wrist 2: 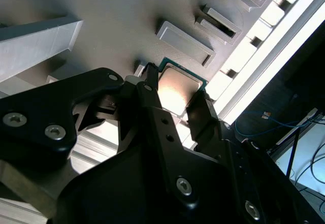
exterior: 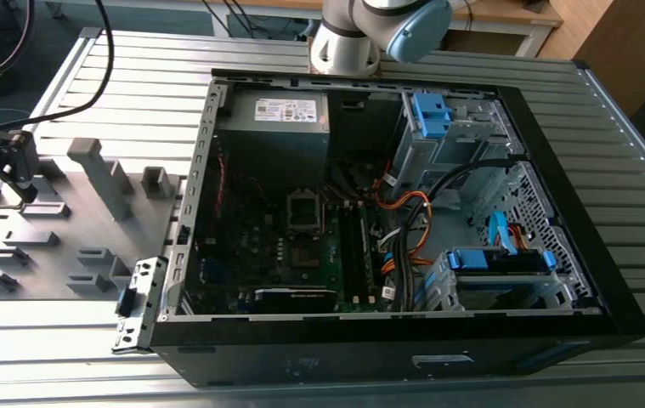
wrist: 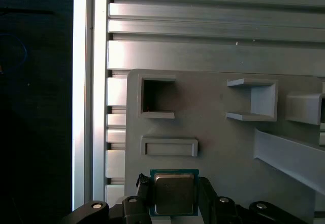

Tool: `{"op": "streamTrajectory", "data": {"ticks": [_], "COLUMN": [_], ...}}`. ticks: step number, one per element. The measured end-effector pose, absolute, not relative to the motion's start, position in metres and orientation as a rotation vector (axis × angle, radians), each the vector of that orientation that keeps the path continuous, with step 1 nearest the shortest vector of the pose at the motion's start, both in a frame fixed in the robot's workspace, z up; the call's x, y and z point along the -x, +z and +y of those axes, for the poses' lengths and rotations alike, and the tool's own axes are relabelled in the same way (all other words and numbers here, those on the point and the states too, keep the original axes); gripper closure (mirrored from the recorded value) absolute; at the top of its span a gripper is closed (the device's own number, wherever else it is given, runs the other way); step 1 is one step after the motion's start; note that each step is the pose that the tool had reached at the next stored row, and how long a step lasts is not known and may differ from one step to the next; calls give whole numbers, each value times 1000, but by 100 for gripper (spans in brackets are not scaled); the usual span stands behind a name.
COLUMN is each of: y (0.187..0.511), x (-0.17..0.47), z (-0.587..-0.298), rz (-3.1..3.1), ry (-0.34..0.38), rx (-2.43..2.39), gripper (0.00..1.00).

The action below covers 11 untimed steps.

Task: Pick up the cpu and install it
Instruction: 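Pick up the cpu and move it towards the insertion slot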

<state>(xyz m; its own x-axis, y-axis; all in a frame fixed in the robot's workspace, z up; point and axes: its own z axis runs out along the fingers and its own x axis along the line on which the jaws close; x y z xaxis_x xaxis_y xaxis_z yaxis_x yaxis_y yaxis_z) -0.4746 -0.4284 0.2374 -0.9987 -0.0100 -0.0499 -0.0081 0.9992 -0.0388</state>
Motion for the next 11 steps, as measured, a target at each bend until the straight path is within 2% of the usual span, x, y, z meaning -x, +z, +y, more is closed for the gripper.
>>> {"op": "streamTrajectory", "data": {"ticks": [11], "y": [248], "x": [475], "z": [-428], "rz": [3091], "ry": [-59], "rx": [14], "gripper": [53]}}
